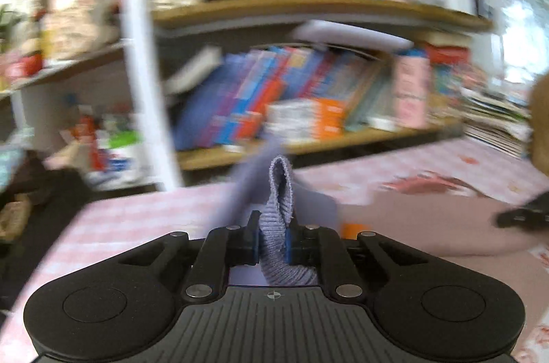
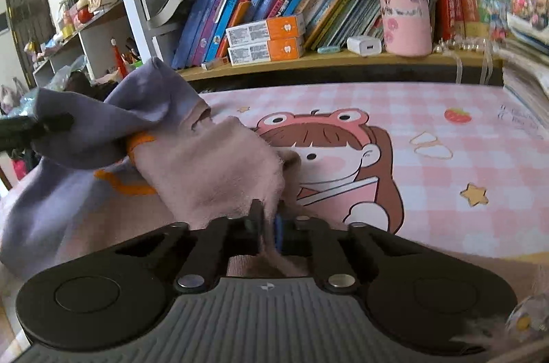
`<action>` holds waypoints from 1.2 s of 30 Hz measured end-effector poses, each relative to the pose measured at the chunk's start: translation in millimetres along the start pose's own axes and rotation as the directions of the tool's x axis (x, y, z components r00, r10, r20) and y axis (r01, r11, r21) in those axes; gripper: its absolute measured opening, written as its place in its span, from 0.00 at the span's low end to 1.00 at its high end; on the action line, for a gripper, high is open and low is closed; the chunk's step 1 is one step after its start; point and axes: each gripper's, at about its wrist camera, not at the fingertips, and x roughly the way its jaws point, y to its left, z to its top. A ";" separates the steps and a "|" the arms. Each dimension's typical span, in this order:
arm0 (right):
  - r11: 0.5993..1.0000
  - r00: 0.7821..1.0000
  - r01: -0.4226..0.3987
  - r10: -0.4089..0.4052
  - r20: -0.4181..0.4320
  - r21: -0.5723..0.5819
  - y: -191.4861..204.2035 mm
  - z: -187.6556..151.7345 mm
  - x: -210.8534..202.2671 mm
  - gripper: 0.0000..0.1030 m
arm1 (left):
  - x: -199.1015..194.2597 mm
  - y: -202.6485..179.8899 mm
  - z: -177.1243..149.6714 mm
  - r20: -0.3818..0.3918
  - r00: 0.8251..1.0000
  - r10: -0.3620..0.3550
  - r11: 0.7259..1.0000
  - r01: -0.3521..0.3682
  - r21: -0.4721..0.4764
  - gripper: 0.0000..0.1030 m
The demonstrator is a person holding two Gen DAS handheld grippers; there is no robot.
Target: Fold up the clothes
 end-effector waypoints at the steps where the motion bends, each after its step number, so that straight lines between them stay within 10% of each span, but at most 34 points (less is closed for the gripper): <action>1: 1.000 1.000 0.020 -0.019 0.021 -0.024 3.0 2.5 -3.2 0.05 | -2.8 13.8 1.8 0.009 0.999 0.037 0.999 -0.037 -0.004 0.11; 11: 0.911 0.953 0.294 -0.257 0.160 -0.288 26.7 72.9 16.1 0.04 | -8.0 166.6 26.7 0.058 0.900 0.431 0.901 -0.427 -0.073 0.06; 28: 0.727 0.793 0.598 -0.598 0.118 -0.337 -36.8 116.4 160.5 0.04 | 63.2 267.4 -9.6 -0.158 0.820 0.551 0.825 -0.563 -0.044 0.06; 32: 0.852 0.862 0.503 -0.505 0.025 -0.143 -66.1 115.3 135.1 0.05 | 58.4 262.3 -10.7 -0.170 0.787 0.594 0.794 -0.607 -0.038 0.28; 34: 0.896 0.900 0.437 -0.436 0.024 -0.085 -68.9 108.8 104.6 0.11 | 46.9 252.7 -12.4 -0.157 0.789 0.594 0.795 -0.606 -0.034 0.63; 36: 0.916 0.919 0.395 -0.395 0.020 -0.064 -63.2 99.9 78.6 0.20 | 32.3 228.6 -20.6 -0.167 0.849 0.501 0.857 -0.513 -0.040 0.69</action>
